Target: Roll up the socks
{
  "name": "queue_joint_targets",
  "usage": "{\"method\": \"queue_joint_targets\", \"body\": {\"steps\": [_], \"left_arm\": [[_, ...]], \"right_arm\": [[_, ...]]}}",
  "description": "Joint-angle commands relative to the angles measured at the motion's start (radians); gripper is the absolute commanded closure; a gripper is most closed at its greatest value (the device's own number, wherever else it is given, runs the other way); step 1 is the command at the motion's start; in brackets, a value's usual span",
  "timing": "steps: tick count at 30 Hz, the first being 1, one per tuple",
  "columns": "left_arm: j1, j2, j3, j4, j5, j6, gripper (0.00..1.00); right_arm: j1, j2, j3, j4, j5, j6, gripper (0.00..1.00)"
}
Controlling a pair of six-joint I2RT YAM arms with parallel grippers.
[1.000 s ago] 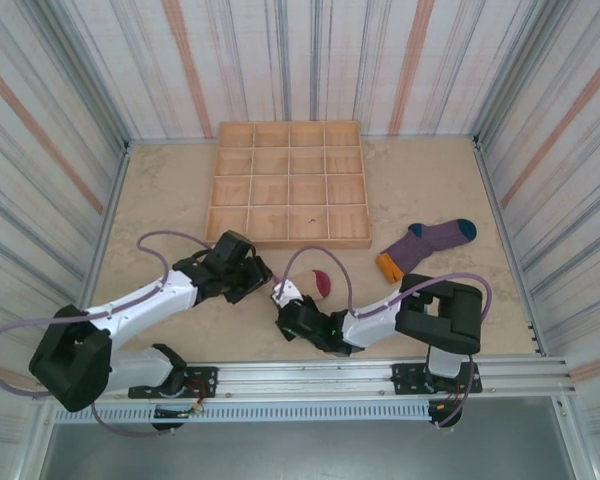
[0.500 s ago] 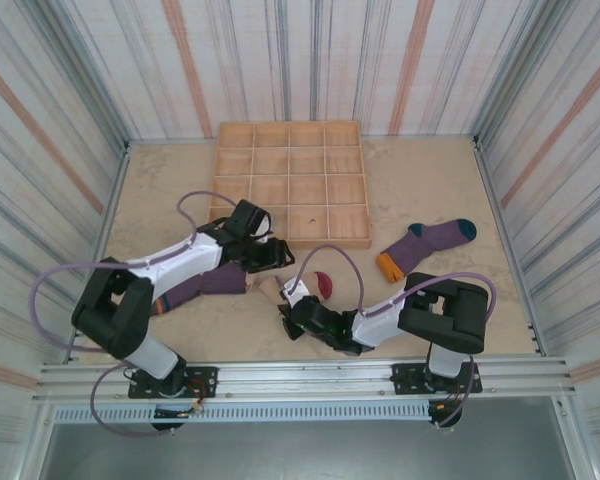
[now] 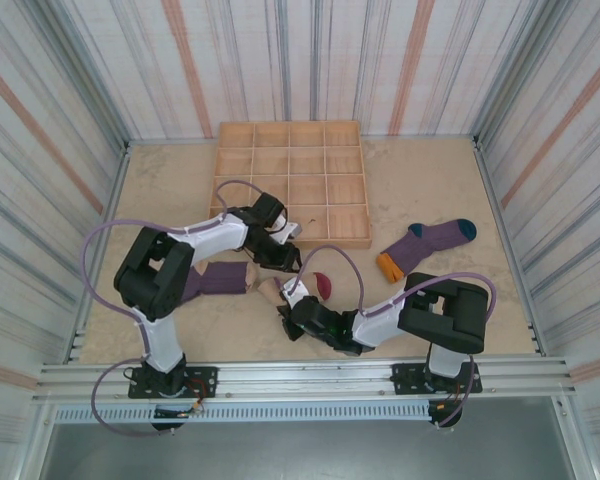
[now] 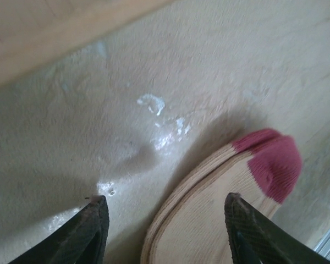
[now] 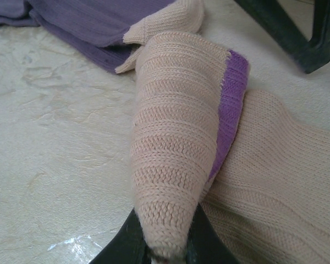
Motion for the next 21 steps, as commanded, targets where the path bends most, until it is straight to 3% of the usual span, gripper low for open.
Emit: {"method": "queue_joint_targets", "body": {"steps": [1,11,16,21], "left_arm": [[0.005,0.007,0.018,-0.090,0.015,0.079,0.44],[0.005,0.029,0.012,-0.168,0.096,0.125,0.45],[0.005,0.051,0.024,-0.194,0.092,0.130,0.55],[0.005,0.041,0.011,-0.185,0.073,0.114,0.76]], "right_arm": [[0.002,0.030,-0.027,-0.129,-0.051,0.026,1.00],[0.003,0.043,-0.012,-0.141,-0.056,0.022,1.00],[0.002,0.042,-0.014,-0.140,-0.053,0.024,1.00],[-0.001,0.043,-0.013,-0.139,-0.059,0.024,1.00]]}}
